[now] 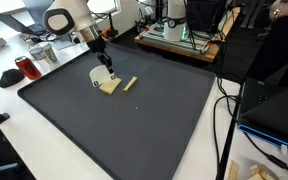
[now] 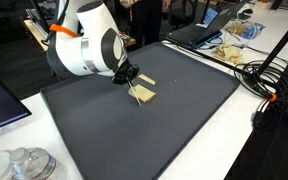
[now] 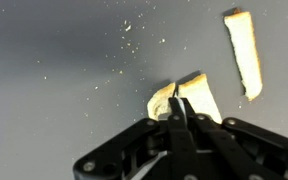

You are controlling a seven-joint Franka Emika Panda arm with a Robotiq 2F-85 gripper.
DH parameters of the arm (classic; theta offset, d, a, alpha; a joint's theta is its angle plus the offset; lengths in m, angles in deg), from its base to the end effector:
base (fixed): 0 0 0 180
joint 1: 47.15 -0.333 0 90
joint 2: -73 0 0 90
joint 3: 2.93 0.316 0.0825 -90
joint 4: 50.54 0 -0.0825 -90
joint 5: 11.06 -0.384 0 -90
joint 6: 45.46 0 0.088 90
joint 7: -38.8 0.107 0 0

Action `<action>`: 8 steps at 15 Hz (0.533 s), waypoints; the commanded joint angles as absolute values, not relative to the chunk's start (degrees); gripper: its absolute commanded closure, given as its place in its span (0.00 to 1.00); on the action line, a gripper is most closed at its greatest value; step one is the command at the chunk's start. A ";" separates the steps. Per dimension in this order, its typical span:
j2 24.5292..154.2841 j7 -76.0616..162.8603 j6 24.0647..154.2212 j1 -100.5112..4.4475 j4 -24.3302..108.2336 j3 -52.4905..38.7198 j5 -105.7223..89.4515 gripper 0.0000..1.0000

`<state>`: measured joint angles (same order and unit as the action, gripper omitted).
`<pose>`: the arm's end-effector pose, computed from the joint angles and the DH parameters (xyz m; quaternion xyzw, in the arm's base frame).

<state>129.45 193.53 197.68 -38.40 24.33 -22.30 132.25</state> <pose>0.5423 -0.1509 0.1838 -0.9785 0.1391 0.0260 0.1502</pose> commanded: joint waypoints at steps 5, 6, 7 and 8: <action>126.40 198.95 197.05 -42.59 29.63 -24.34 136.53 0.99; 126.17 198.74 197.05 -42.60 29.97 -24.37 136.53 0.99; 126.01 198.84 197.06 -42.75 30.10 -24.65 136.53 0.99; 125.69 198.78 197.06 -42.88 30.54 -24.89 136.53 0.99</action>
